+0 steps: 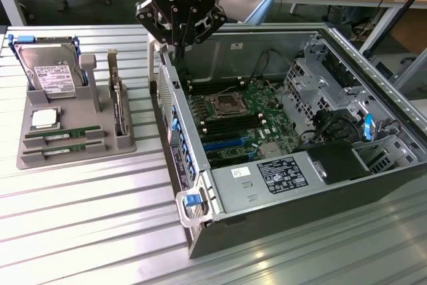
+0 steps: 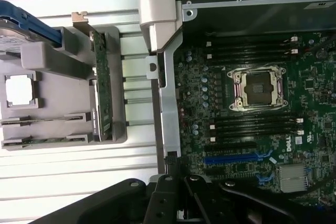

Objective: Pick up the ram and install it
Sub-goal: 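Reach for the ram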

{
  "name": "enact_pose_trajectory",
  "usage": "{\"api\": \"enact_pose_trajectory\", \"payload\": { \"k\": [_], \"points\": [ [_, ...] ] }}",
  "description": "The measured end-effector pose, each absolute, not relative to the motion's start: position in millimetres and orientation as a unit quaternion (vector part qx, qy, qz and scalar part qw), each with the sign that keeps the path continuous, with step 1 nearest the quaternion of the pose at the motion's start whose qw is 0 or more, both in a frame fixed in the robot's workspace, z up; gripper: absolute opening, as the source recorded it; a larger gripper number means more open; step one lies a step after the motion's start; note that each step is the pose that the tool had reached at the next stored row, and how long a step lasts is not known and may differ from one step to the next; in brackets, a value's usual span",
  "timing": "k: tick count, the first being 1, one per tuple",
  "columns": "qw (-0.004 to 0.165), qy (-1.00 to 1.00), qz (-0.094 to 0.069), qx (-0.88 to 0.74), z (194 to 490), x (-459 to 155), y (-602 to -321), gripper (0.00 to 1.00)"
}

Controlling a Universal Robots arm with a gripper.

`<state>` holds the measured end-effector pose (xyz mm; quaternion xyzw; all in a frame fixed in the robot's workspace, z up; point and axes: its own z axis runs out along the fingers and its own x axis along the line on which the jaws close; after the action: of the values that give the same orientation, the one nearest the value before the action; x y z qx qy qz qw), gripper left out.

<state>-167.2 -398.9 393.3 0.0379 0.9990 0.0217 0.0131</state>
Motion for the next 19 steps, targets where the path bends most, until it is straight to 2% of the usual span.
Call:
{"api": "enact_pose_trajectory", "payload": {
  "k": [19],
  "points": [
    [0.013, 0.999, 0.022, 0.038, 393, -184, -399, 0.11]
  ]
}}
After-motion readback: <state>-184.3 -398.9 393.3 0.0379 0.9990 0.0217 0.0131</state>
